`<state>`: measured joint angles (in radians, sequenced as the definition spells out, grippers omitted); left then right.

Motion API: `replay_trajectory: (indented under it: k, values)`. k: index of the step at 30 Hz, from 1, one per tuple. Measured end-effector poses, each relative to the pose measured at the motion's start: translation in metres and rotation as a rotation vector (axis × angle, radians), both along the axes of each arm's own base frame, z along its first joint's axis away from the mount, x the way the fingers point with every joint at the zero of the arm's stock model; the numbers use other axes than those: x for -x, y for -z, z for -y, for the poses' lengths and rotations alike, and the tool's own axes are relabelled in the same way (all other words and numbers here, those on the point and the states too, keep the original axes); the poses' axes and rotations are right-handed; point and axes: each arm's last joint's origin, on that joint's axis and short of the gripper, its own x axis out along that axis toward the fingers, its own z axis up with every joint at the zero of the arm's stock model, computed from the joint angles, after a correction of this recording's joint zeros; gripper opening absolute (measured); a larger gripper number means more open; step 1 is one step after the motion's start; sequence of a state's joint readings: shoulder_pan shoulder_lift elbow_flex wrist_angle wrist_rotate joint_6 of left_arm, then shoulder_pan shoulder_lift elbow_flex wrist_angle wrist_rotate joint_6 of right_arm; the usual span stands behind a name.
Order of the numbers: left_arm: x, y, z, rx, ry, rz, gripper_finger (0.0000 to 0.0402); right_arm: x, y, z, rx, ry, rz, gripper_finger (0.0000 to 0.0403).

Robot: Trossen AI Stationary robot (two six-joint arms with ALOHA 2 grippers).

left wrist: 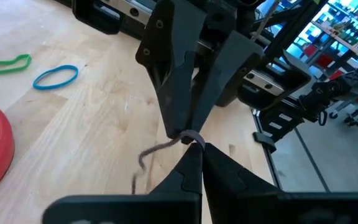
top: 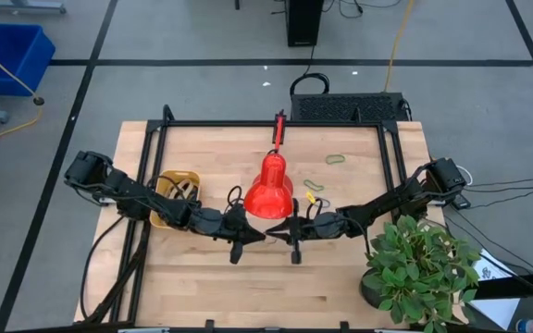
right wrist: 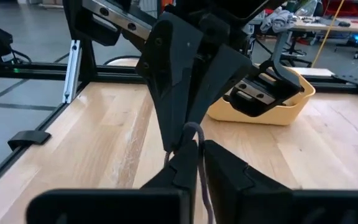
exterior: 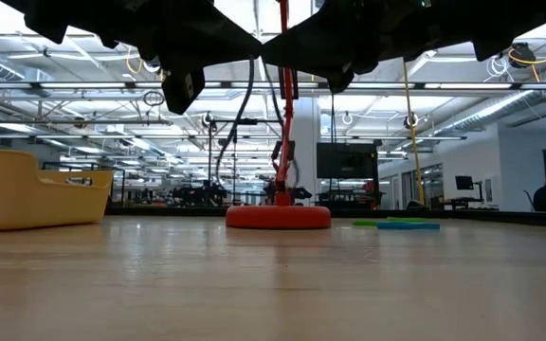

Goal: Pick and place rubber bands into bin
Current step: Put the purple rubber band into the yellow bin

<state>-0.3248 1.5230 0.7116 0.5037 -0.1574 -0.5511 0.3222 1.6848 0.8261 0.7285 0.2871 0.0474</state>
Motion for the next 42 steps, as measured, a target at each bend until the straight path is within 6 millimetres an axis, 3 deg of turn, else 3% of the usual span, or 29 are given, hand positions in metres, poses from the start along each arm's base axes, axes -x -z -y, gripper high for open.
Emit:
replay_trajectory:
  k: [4, 9, 14, 18, 24, 34, 42]
  values:
    - [0.0, 0.0, 0.0, 0.001, 0.0, 0.0, 0.0004, 0.0, 0.0, 0.0, -0.018, 0.007, -0.001, 0.0055]
    - [0.0, 0.0, 0.0, 0.001, -0.001, 0.0, 0.0004, 0.002, -0.003, 0.001, -0.014, 0.009, -0.011, 0.0121]
    - [0.002, -0.001, -0.001, -0.004, -0.001, -0.013, 0.0004, 0.011, -0.01, 0.004, 0.012, 0.007, -0.093, 0.0182]
    - [0.011, -0.008, -0.006, -0.029, -0.028, -0.064, 0.0004, 0.022, -0.017, 0.008, 0.038, 0.008, -0.172, 0.0208]
    - [0.04, -0.028, -0.019, -0.09, -0.124, -0.161, 0.0003, 0.038, -0.021, 0.015, 0.046, 0.036, -0.296, 0.0221]
    - [0.104, -0.067, -0.049, -0.113, -0.371, -0.194, 0.0002, 0.051, -0.009, 0.038, -0.052, 0.228, -0.506, 0.0216]
    - [0.138, -0.064, -0.071, -0.081, -0.544, -0.341, 0.0001, 0.05, -0.008, 0.046, -0.059, 0.256, -0.517, 0.0217]
